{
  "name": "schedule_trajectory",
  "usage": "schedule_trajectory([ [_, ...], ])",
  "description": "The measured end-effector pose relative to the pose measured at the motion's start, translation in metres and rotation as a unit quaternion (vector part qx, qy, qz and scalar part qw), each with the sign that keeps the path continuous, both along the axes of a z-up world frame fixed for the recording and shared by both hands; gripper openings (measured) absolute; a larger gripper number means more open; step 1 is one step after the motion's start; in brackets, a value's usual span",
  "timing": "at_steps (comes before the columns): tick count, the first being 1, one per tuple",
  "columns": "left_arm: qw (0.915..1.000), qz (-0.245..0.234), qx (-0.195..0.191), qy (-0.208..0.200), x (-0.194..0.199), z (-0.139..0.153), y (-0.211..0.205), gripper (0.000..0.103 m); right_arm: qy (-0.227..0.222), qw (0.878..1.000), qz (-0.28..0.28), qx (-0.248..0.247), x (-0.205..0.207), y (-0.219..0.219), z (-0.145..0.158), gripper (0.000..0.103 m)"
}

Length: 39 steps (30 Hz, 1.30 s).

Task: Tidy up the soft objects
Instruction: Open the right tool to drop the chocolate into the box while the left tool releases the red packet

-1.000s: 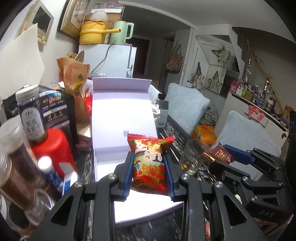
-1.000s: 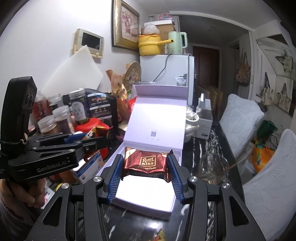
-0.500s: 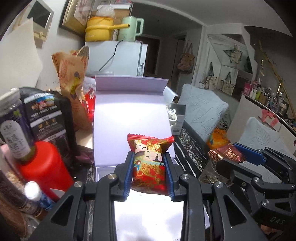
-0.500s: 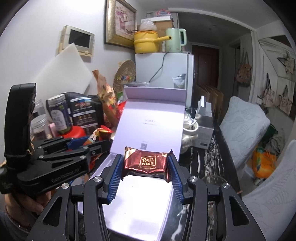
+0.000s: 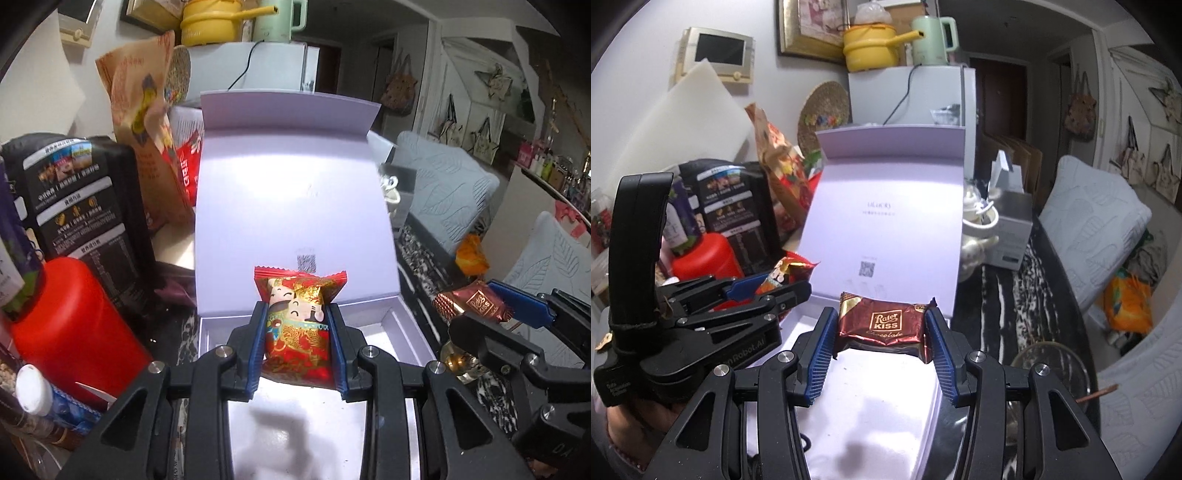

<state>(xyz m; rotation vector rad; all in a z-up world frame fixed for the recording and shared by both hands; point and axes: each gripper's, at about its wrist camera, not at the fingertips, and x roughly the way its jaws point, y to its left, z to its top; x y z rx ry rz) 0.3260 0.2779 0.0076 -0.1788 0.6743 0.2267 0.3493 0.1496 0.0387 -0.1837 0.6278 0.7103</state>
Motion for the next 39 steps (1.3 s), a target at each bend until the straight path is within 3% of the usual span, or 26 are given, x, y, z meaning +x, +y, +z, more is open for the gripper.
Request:
schedule_trajectory([
  [11,0.9979,0.008,0.007,0.064,0.026,-0.034,0.009,0.030,0.024,1.000,-0.005,-0.016,0.025,0.014,-0.027,0.049],
  [23,0.9932,0.024,0.002,0.114,0.037,-0.051,0.014,0.031,0.059,0.998,0.003,-0.016,0.041,0.023,-0.038,0.053],
  [27,0.9926,0.026,0.000,0.119,0.037,-0.051,0.011,0.034,0.057,0.998,-0.001,-0.022,0.041,0.023,-0.038,0.055],
  [29,0.9925,0.028,0.004,0.119,0.037,-0.051,0.011,0.042,0.055,0.998,-0.007,-0.027,0.041,0.023,-0.037,0.062],
  [31,0.9926,0.029,0.007,0.118,0.036,-0.051,0.010,0.050,0.053,0.998,-0.010,-0.028,0.041,0.021,-0.037,0.062],
  [39,0.9936,0.032,0.012,0.108,0.028,-0.038,0.005,0.051,0.041,0.998,-0.019,-0.031,0.036,0.014,-0.030,0.062],
])
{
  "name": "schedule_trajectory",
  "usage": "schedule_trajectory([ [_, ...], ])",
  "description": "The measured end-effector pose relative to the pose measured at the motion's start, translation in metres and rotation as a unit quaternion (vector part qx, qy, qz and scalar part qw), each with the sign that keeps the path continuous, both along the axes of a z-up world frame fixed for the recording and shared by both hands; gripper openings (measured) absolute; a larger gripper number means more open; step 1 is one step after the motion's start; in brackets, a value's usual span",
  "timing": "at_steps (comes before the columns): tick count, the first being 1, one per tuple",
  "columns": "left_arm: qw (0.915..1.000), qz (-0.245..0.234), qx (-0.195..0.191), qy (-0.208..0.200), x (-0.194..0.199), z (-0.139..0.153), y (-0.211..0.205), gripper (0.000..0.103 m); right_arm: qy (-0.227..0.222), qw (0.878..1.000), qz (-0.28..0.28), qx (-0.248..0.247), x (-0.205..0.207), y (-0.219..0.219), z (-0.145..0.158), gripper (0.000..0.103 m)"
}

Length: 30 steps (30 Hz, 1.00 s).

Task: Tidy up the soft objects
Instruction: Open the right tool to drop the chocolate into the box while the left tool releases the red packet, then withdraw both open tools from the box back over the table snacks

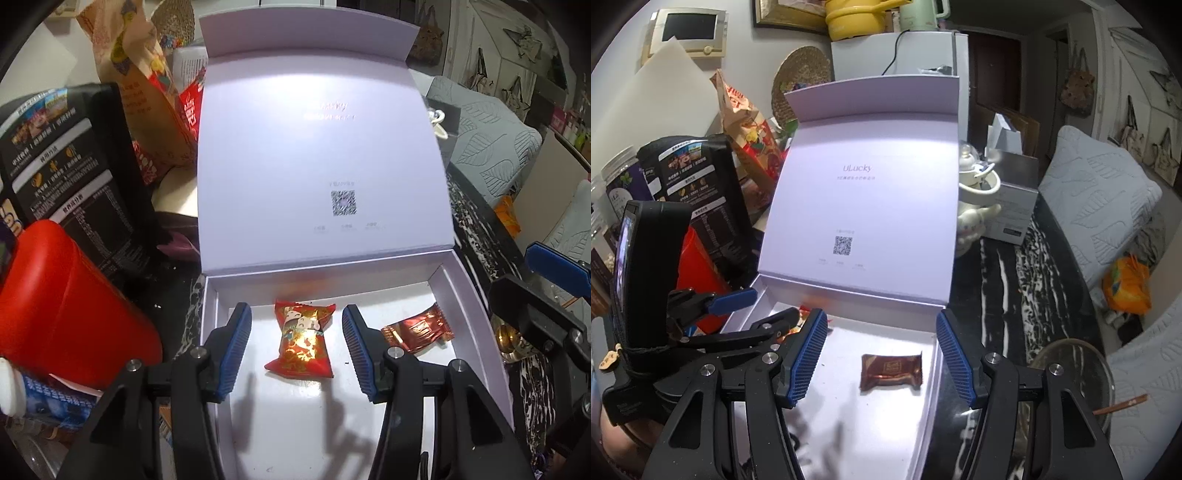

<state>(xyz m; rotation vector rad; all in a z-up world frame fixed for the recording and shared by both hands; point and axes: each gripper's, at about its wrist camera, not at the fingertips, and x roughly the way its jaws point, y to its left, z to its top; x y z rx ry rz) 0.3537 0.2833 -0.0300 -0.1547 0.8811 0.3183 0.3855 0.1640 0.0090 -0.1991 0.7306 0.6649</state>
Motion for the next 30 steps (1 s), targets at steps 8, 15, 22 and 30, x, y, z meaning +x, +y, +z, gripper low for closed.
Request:
schedule_trajectory([
  [8,0.9995,0.000,0.011,-0.029,-0.016,0.030,-0.009,0.051,-0.019,1.000,-0.004,0.016,-0.013,-0.010,0.023,0.062],
  [15,0.9979,-0.008,0.024,-0.059,-0.036,0.062,-0.022,0.051,-0.045,0.998,-0.010,0.029,-0.032,-0.024,0.051,0.062],
  [22,0.9959,-0.019,0.023,-0.086,-0.061,0.090,-0.035,0.051,-0.074,0.996,-0.016,0.039,-0.057,-0.040,0.076,0.062],
  [30,0.9918,-0.035,0.032,-0.119,-0.098,0.121,-0.053,0.051,-0.106,0.993,-0.024,0.050,-0.092,-0.061,0.103,0.062],
])
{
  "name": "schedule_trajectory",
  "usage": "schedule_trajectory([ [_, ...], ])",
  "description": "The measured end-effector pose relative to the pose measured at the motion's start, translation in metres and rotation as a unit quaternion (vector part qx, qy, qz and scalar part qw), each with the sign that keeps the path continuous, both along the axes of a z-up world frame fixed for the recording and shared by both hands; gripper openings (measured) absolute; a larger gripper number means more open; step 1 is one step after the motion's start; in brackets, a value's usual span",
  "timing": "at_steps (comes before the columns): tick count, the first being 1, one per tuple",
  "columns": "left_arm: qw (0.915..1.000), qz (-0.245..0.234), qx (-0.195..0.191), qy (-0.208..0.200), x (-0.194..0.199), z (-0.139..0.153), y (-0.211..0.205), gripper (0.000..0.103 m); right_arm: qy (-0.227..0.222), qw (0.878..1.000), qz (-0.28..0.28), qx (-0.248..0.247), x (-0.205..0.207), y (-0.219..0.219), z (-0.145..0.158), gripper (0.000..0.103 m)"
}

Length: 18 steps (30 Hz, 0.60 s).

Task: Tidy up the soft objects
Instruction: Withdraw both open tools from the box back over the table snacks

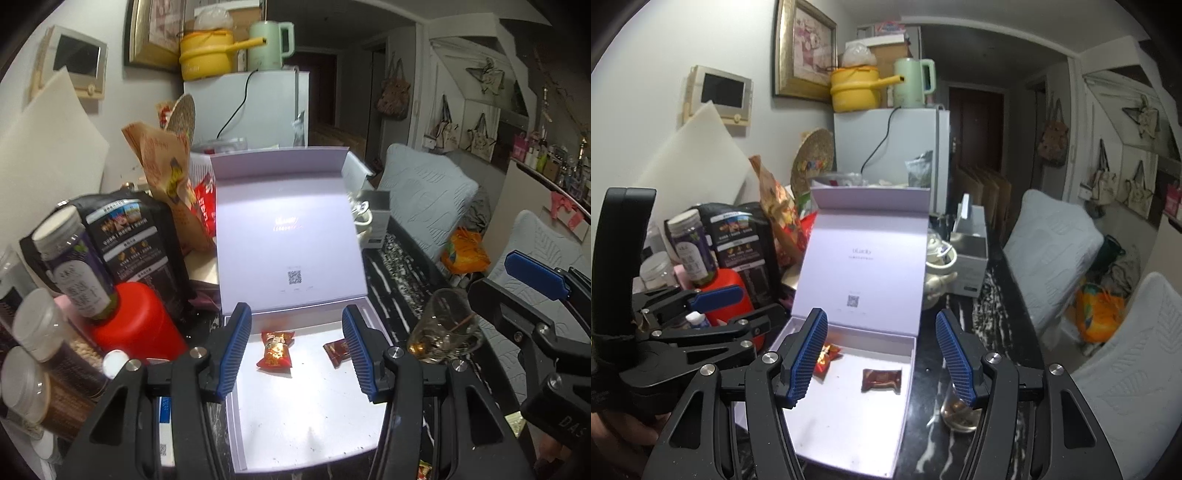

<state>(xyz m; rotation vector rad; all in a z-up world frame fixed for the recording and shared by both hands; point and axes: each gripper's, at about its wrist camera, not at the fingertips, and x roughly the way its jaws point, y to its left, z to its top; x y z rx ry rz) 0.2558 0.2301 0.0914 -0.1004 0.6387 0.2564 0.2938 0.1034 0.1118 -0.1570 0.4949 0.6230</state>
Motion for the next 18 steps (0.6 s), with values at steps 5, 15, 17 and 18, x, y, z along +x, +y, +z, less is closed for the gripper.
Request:
schedule_trajectory([
  [5,0.9997,-0.018,0.003,-0.018,-0.024,0.015,-0.013,0.051,-0.018,1.000,-0.009,0.009,-0.023,-0.015,0.013,0.062],
  [15,0.9976,-0.050,0.012,-0.047,-0.067,0.036,-0.042,0.051,-0.047,0.998,-0.032,0.024,-0.077,-0.052,0.035,0.074],
  [17,0.9969,-0.060,0.011,-0.051,-0.076,0.038,-0.048,0.051,-0.051,0.998,-0.036,0.026,-0.087,-0.059,0.037,0.074],
  [18,0.9964,-0.064,0.012,-0.054,-0.081,0.039,-0.051,0.051,-0.053,0.998,-0.037,0.026,-0.091,-0.062,0.038,0.074],
])
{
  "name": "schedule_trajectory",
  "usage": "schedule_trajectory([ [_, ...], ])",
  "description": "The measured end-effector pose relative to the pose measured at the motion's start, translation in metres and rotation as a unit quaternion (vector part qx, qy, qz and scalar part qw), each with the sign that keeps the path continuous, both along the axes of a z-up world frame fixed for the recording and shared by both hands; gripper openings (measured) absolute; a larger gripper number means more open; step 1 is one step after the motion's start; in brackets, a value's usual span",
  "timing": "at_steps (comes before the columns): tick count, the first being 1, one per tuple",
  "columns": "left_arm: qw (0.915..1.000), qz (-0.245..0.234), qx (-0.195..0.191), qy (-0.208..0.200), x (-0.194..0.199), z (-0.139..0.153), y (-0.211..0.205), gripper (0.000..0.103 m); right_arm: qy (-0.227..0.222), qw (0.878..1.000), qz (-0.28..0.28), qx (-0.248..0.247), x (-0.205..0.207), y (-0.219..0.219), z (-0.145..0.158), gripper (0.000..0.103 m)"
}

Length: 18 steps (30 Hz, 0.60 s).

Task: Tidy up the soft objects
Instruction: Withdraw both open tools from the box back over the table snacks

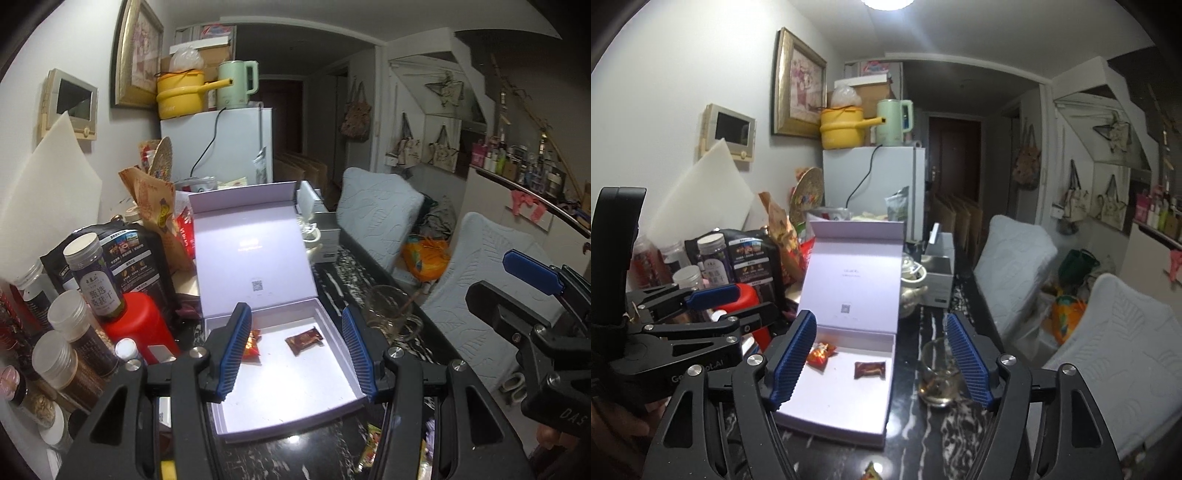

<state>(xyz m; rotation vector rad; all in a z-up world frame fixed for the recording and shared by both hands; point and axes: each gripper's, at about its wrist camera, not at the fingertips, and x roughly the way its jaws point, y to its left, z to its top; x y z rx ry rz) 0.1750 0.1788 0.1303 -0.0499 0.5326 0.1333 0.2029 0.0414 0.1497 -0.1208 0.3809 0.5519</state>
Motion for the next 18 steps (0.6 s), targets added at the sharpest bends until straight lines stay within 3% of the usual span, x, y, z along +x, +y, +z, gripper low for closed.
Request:
schedule_trajectory([
  [4,0.9998,-0.019,0.002,-0.006,-0.017,0.002,-0.013,0.053,-0.011,1.000,-0.005,-0.002,-0.024,-0.012,0.003,0.078],
  [6,0.9995,-0.027,0.004,-0.012,-0.026,0.002,-0.019,0.075,-0.016,1.000,-0.009,-0.001,-0.034,-0.018,0.004,0.079],
  [7,0.9994,-0.029,0.006,-0.018,-0.031,0.003,-0.022,0.079,-0.016,1.000,-0.012,0.000,-0.039,-0.022,0.005,0.079],
  [9,0.9988,-0.034,0.014,-0.032,-0.041,0.003,-0.028,0.080,-0.017,1.000,-0.018,0.003,-0.049,-0.028,0.005,0.079],
  [18,0.9973,-0.070,0.002,-0.021,-0.065,-0.008,-0.041,0.080,-0.019,0.999,-0.047,-0.004,-0.086,-0.051,-0.004,0.086],
])
